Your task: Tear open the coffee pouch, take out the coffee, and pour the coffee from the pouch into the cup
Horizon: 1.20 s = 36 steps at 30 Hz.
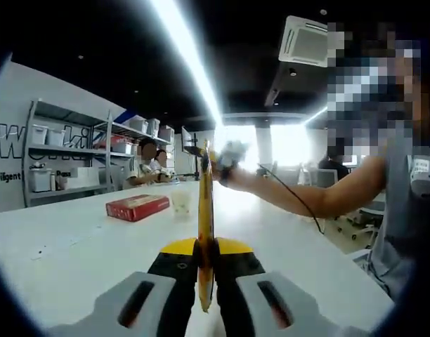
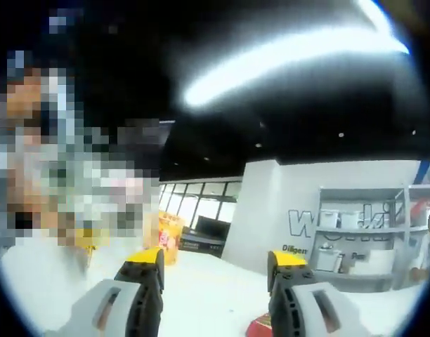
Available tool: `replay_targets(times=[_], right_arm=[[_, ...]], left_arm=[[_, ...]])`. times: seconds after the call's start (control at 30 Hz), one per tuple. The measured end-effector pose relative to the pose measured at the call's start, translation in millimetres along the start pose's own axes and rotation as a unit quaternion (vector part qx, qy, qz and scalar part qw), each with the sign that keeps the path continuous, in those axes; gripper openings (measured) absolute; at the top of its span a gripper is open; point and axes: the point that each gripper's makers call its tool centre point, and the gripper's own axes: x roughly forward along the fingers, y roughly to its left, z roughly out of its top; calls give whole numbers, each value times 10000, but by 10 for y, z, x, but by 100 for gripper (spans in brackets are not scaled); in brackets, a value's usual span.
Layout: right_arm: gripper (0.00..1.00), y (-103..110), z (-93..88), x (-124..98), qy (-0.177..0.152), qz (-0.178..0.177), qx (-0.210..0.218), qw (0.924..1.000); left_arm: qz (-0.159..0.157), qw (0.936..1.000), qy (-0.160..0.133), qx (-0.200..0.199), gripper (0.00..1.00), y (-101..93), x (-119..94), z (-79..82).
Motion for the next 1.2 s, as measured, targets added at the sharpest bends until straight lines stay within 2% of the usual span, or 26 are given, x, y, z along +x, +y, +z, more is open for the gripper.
replay_targets(times=[0.1,0.2,0.3,0.57,0.63,0.8,0.87,0.93,1.0,1.07,1.2], right_arm=[[59,-55,-102,-28,85,-76,-113,9999],[61,-140,-205,-72,75,-153,-16,9999],[61,-204,-234,-175,-292,-368,114,9988],[61,-373,-259,-416,-619,-644,267,9956],[61,-352,-332,-439,-458,-578,108,9972],[61,-287,-361,-466,-543,-595,70,9967],[62,-285,-413,-446,-460,-597,51,9971],[63,-303,-522,-430,-306,-671,34,9973],[64,-387,-705,-444,44,-781,-118,9969],[67,-448,-754,-461,33,-846,-60,9964],[74,-557,-953,-527,254,-1049,54,9941]], left_arm=[[23,10000,-37,15,11,1,-15,24],[27,10000,-82,-10,11,0,-26,38],[-3,9999,-118,-61,11,-13,-15,41],[-40,9999,-86,-44,11,-46,5,13],[-20,10000,-40,-35,11,-41,4,-13],[1,10000,-35,4,11,-31,-2,-7],[-8,10000,-53,-13,11,-28,-3,-1],[10,10000,-49,-41,11,-12,-3,-14],[38,10000,-18,-28,11,0,-3,-29],[44,10000,-22,-20,11,1,-6,-23],[47,10000,-54,-9,11,3,-14,1]])
